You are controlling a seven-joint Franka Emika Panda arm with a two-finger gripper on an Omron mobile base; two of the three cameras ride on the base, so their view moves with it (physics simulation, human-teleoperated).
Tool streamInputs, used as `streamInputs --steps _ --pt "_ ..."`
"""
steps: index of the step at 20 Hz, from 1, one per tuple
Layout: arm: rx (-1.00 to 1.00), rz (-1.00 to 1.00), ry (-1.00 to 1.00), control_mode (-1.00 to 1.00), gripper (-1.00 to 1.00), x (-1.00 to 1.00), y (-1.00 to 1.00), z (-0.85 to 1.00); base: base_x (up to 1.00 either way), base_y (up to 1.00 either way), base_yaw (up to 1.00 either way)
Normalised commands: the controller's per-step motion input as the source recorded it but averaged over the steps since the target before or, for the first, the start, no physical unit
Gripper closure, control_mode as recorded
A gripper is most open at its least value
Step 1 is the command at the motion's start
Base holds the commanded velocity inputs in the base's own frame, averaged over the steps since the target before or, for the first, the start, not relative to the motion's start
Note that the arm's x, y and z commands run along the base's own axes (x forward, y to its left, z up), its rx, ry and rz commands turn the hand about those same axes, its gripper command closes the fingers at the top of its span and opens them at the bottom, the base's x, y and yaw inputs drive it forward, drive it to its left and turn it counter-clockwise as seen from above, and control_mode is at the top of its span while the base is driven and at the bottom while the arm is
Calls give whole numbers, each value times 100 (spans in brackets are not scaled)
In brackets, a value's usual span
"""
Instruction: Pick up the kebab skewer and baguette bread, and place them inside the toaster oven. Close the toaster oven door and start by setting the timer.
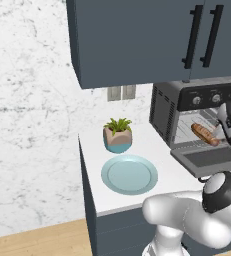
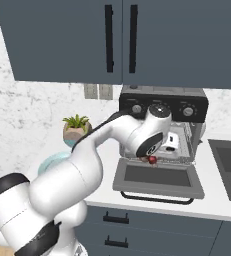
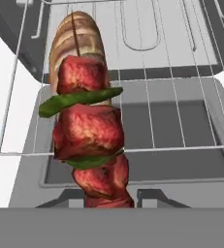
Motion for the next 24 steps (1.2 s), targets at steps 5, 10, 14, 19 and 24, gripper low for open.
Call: streamInputs --steps 5,10,14,19,24 --pt "-1 -9 0 -100 100 43 -42 0 0 0 0" --pt "-7 -5 -11 -100 100 28 -11 -26 0 0 0" --pt "-4 -2 -19 -100 100 33 -2 -18 0 0 0" --pt "-4 -2 -9 -100 100 17 -11 -19 0 0 0" --pt "-7 -3 0 -100 100 25 -20 -8 0 0 0"
